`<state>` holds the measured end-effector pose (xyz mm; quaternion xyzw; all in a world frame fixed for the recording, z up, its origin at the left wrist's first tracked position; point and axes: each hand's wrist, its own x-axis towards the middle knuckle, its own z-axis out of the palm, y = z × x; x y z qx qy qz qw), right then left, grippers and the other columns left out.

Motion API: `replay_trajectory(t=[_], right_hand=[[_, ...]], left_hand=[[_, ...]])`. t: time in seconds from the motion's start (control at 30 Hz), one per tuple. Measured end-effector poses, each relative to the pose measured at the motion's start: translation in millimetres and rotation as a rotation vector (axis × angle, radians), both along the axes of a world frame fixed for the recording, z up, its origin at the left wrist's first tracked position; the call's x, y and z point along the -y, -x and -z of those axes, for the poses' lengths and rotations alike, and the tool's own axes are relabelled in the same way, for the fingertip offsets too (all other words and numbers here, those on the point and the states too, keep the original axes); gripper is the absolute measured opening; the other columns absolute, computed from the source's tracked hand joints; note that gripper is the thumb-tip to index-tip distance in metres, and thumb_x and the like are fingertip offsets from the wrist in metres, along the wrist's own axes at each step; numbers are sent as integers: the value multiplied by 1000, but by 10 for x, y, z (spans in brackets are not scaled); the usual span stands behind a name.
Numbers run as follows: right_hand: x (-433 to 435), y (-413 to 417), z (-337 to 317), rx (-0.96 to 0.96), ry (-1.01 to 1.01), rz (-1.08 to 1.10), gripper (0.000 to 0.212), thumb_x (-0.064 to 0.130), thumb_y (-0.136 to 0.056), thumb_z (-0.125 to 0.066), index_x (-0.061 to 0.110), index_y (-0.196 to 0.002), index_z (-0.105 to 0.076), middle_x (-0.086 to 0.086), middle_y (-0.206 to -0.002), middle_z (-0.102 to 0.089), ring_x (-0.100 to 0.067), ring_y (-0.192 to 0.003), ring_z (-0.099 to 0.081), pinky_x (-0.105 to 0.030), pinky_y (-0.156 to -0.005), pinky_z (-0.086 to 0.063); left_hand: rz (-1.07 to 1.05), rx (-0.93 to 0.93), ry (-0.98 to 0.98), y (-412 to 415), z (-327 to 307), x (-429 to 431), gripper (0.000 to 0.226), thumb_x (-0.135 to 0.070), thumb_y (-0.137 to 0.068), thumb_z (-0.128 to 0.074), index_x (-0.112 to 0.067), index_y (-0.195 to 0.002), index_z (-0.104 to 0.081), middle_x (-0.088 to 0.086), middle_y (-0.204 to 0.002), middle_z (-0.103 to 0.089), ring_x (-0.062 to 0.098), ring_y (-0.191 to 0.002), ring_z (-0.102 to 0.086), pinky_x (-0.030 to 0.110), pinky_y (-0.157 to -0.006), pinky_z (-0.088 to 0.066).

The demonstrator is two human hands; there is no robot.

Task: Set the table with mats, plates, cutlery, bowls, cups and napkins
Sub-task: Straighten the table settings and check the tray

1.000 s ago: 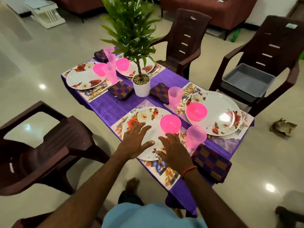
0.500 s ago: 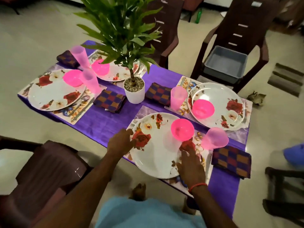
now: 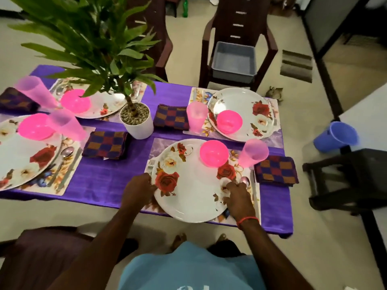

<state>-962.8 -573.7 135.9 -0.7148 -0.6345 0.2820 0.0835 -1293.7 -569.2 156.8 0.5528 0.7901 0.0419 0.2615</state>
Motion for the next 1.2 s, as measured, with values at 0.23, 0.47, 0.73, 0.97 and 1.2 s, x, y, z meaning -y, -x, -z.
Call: replay_trajectory(t=[0.23,0.47,0.73,0.97,1.2], right_hand=[[134,36,-76,-99,20,75,47,5,-88,-65,24,-130,-60,-9,-150,-40,-29,-127,-54,-36,-110,-45],[111,-157,-119,72,-76,188,36,25,-102,-55,19,-137,-54,-11,-126,-59,-28,-113,-59,-38,-91,-52],[217,-259,-29,63,-64,209,37,16,-98,-59,15,-135,-50,-12,-113,-60,-27,-100,-61,-43,-82,-60],[172,-296,9,27,-36,156,40,17,-99,-58,16,-138,-47,-11,-118,-60,-26,-106,-61,-42,-89,-58],[231,-408,29,133,-132,184,33,27,-98,-62,16,-129,-56,-7,-109,-65,-23,-101,-62,-35,-82,-58]], left_hand=[[2,65,1,42,-8,-80,28,-27,-90,-77,-8,-110,-70,13,-102,-75,24,-84,-67,32,-71,-46],[-64,50,-67,151,46,-97,17,-35,-95,-71,-18,-90,-70,-5,-65,-66,10,-61,-62,28,-59,-39],[-18,36,-74,233,109,3,17,-22,-92,-76,-7,-97,-70,-2,-73,-60,9,-64,-54,27,-58,-38],[10,48,-51,267,125,-15,18,-25,-91,-78,-9,-94,-74,-4,-70,-62,9,-65,-59,28,-59,-42],[43,51,-35,253,78,-43,18,-24,-93,-76,-6,-97,-76,-3,-70,-65,6,-62,-59,21,-54,-38]])
